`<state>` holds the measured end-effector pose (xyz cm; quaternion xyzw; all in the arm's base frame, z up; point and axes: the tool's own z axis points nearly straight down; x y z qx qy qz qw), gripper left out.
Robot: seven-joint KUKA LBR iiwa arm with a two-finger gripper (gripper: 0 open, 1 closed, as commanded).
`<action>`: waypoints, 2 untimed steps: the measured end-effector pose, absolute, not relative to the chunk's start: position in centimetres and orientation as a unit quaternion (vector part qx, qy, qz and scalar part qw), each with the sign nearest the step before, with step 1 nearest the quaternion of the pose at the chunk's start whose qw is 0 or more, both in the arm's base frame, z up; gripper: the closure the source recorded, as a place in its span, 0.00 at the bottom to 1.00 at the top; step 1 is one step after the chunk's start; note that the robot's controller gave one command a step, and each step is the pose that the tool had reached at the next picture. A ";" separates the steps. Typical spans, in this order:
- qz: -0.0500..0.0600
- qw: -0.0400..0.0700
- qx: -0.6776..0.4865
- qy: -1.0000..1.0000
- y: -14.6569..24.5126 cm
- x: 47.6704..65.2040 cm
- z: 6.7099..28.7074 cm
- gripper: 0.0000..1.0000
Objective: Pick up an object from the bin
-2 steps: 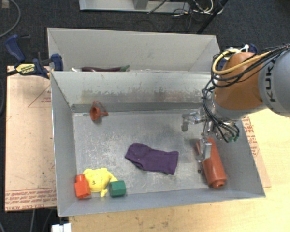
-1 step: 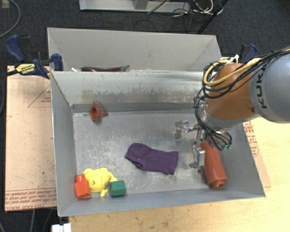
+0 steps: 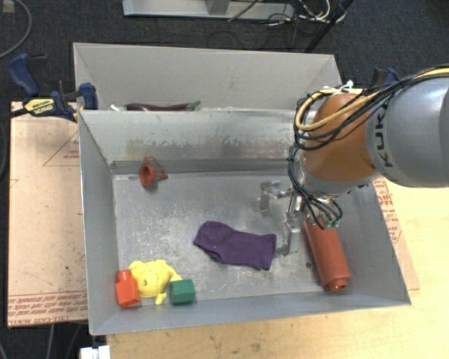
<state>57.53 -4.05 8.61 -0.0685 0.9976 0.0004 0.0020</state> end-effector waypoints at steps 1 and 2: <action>0.000 0.003 -0.159 0.987 -1.7 59.5 7.9 0.00; 0.000 0.003 -0.238 0.971 2.7 57.8 7.2 0.00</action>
Offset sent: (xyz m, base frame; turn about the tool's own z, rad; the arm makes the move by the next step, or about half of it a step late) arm -0.0049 0.0771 -0.0161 -0.3558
